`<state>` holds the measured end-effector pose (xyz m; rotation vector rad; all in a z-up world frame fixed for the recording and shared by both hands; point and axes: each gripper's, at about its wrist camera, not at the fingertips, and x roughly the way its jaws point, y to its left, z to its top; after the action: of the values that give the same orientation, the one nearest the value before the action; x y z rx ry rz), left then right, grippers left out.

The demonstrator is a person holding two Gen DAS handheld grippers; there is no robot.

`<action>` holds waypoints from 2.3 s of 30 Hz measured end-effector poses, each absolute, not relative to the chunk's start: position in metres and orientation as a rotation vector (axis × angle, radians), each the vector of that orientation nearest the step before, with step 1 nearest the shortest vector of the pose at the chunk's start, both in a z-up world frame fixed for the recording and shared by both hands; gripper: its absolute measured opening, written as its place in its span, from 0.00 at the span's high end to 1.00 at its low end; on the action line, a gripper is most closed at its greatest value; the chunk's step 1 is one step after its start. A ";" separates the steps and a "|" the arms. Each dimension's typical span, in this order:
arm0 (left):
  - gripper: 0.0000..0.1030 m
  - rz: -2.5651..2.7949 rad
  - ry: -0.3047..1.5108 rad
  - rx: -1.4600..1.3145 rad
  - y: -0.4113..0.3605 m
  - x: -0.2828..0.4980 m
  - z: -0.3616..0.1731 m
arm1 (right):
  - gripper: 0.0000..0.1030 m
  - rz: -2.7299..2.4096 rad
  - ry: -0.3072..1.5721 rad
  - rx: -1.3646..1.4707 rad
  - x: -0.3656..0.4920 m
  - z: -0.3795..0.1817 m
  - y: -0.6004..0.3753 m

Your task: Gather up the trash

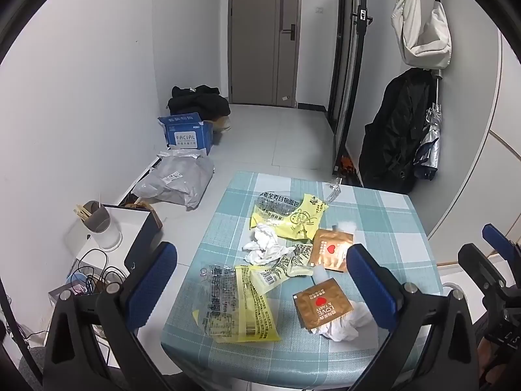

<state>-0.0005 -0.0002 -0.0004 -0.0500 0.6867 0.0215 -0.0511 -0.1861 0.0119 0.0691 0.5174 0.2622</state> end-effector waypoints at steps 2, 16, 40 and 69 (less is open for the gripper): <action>0.01 0.021 0.689 -0.055 0.000 -0.001 0.000 | 0.00 0.265 0.519 0.072 -0.051 0.011 -0.187; 0.01 0.025 0.669 -0.068 0.003 -0.001 -0.001 | 0.00 0.259 0.524 0.080 -0.051 0.009 -0.187; 0.01 -0.053 0.756 -0.184 0.032 0.021 -0.029 | 0.00 0.301 0.622 0.148 -0.027 -0.004 -0.187; 0.36 -0.077 1.235 -0.131 0.043 0.059 -0.118 | 0.00 0.447 0.823 0.178 0.035 -0.047 -0.145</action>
<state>0.0591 0.0429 -0.1175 -0.1308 1.2352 -0.0769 0.0354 -0.1453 -0.0473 0.1783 0.8228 0.4475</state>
